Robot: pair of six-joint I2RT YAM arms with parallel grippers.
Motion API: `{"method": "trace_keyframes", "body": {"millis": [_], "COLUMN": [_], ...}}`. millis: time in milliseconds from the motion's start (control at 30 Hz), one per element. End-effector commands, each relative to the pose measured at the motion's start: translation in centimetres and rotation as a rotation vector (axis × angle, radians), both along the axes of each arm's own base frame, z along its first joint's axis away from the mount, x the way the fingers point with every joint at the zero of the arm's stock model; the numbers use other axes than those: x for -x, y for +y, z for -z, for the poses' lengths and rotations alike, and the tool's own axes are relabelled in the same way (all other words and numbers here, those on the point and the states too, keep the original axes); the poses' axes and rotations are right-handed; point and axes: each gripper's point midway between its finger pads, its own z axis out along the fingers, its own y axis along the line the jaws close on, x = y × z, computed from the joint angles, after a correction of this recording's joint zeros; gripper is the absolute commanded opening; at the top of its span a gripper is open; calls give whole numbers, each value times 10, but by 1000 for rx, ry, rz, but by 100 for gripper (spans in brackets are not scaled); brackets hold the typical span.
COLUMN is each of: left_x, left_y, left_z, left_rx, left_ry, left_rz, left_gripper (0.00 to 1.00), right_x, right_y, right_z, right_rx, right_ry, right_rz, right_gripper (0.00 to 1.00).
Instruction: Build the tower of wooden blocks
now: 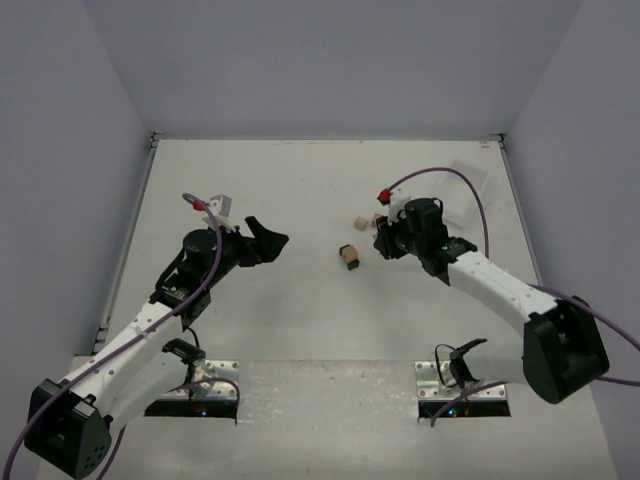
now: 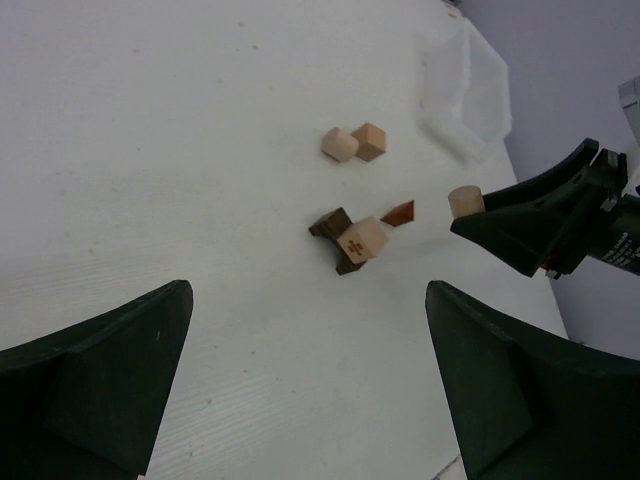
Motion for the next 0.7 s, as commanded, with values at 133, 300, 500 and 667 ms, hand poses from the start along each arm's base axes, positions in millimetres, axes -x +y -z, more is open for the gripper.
{"method": "trace_keyframes", "body": {"millis": [133, 300, 500, 667], "left_x": [60, 72, 80, 78], "left_y": [-103, -118, -134, -149], "left_z": [-38, -35, -27, -22], "left_rx": [162, 188, 193, 187], "left_ry": [-85, -53, -19, 20], "left_rz": [460, 497, 489, 486], "left_gripper": [100, 100, 100, 82], "right_x": [105, 121, 128, 132], "right_y": [86, 95, 95, 96], "right_z": [-50, -53, -56, -59], "right_rx": [-276, -282, -312, -326], "right_ry": [-207, -252, -268, -266], "right_rz": [-736, -792, -805, -828], "right_gripper": [0, 0, 0, 1]}}
